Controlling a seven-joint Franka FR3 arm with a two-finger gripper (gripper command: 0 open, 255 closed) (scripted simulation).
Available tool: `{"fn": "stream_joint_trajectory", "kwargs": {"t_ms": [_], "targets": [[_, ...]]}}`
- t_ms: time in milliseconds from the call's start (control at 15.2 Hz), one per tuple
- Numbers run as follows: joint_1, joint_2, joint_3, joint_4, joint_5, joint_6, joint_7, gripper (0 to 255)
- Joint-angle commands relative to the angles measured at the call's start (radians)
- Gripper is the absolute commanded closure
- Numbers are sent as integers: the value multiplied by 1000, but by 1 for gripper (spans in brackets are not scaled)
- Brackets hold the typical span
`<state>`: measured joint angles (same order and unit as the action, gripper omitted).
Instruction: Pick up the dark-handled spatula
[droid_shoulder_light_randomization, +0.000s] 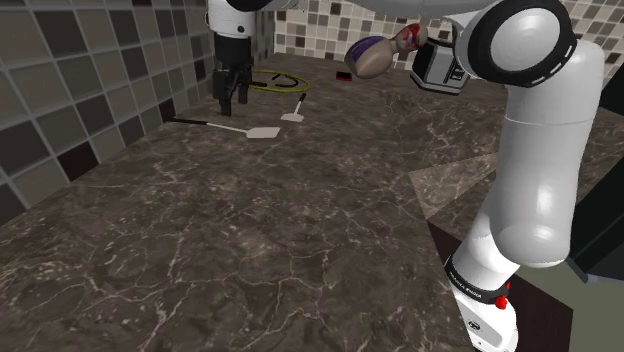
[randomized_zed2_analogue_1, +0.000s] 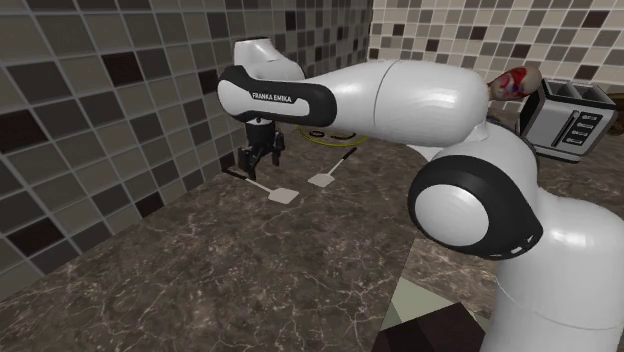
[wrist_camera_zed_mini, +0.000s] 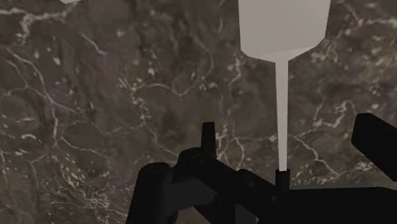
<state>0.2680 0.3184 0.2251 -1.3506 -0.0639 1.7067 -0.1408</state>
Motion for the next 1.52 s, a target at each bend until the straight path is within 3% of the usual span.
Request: {"fn": "stream_joint_trajectory", "kwargs": {"t_ms": [0,66,660,726,1452], "targets": [[27,87,11,132,-19,-33,-12,0],[39,118,15,180,-26,-46,-17,0],[29,95,13,43,-21,69,-17,0],[29,96,13,46,-21,67,-16,255],[31,99,13,75,-22,40,-17,255]]}}
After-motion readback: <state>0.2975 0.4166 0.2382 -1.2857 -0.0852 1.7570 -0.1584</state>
